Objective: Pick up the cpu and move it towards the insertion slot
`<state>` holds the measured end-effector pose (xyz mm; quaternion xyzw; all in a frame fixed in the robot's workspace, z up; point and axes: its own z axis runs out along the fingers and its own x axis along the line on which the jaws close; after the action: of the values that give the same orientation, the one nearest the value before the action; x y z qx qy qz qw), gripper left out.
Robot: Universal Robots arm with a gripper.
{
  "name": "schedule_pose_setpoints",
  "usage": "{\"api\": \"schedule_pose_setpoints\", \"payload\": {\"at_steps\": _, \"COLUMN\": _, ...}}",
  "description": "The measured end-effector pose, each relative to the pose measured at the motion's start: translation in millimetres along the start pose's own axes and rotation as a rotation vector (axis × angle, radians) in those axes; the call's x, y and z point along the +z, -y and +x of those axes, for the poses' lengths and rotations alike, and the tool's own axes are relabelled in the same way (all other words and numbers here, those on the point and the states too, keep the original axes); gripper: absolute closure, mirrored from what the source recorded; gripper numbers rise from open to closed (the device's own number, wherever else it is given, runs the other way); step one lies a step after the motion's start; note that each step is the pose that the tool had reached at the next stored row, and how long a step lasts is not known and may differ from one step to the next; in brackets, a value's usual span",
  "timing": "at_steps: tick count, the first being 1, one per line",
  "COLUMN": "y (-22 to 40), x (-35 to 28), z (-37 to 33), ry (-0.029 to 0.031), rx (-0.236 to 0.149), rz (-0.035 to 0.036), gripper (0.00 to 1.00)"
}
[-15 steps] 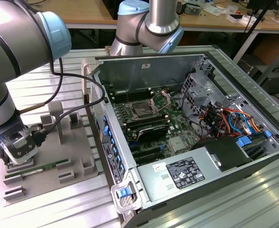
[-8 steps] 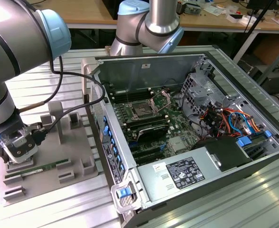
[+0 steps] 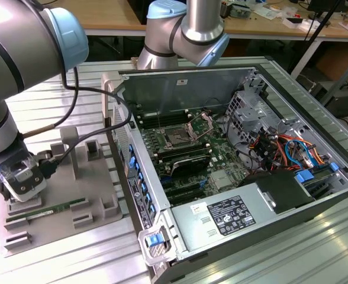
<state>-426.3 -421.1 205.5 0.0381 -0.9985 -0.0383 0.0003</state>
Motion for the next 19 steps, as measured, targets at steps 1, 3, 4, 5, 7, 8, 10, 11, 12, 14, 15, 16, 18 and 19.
{"api": "schedule_pose_setpoints", "payload": {"at_steps": 1, "y": -0.1, "x": -0.8, "z": 0.0, "ry": 0.0001, "rx": 0.000, "rz": -0.0017, "gripper": 0.45}}
{"api": "schedule_pose_setpoints", "payload": {"at_steps": 3, "y": -0.2, "x": -2.4, "z": 0.0, "ry": 0.0003, "rx": 0.000, "rz": -0.0043, "gripper": 0.45}}
{"api": "schedule_pose_setpoints", "payload": {"at_steps": 4, "y": -0.3, "x": -3.8, "z": 0.0, "ry": 0.0005, "rx": 0.000, "rz": -0.0057, "gripper": 0.45}}
{"api": "schedule_pose_setpoints", "payload": {"at_steps": 5, "y": -0.4, "x": -5.3, "z": 0.0, "ry": 0.0006, "rx": 0.000, "rz": -0.0073, "gripper": 0.45}}
{"api": "schedule_pose_setpoints", "payload": {"at_steps": 7, "y": -0.6, "x": -8.1, "z": 0.0, "ry": 0.0009, "rx": 0.000, "rz": -0.0104, "gripper": 0.45}}
{"api": "schedule_pose_setpoints", "payload": {"at_steps": 8, "y": -0.8, "x": -9.5, "z": 0.0, "ry": 0.0010, "rx": 0.000, "rz": -0.0116, "gripper": 0.45}}
{"api": "schedule_pose_setpoints", "payload": {"at_steps": 10, "y": -0.9, "x": -11.9, "z": 0.0, "ry": 0.0010, "rx": 0.000, "rz": -0.0128, "gripper": 0.45}}
{"api": "schedule_pose_setpoints", "payload": {"at_steps": 11, "y": -1.1, "x": -13.6, "z": 0.0, "ry": 0.0011, "rx": 0.000, "rz": -0.0134, "gripper": 0.45}}
{"api": "schedule_pose_setpoints", "payload": {"at_steps": 12, "y": -1.2, "x": -14.9, "z": 0.0, "ry": 0.0011, "rx": 0.000, "rz": -0.0138, "gripper": 0.45}}
{"api": "schedule_pose_setpoints", "payload": {"at_steps": 14, "y": -1.3, "x": -16.6, "z": 0.0, "ry": 0.0011, "rx": 0.000, "rz": -0.0142, "gripper": 0.45}}
{"api": "schedule_pose_setpoints", "payload": {"at_steps": 15, "y": -1.4, "x": -17.2, "z": 0.0, "ry": 0.0012, "rx": 0.000, "rz": -0.0144, "gripper": 0.45}}
{"api": "schedule_pose_setpoints", "payload": {"at_steps": 16, "y": -1.5, "x": -18.7, "z": 0.0, "ry": 0.0012, "rx": 0.000, "rz": -0.0146, "gripper": 0.45}}
{"api": "schedule_pose_setpoints", "payload": {"at_steps": 18, "y": -1.7, "x": -21.7, "z": 0.0, "ry": 0.0012, "rx": 0.000, "rz": -0.0146, "gripper": 0.45}}
{"api": "schedule_pose_setpoints", "payload": {"at_steps": 19, "y": -1.8, "x": -22.7, "z": 0.0, "ry": 0.0011, "rx": 0.000, "rz": -0.0146, "gripper": 0.45}}
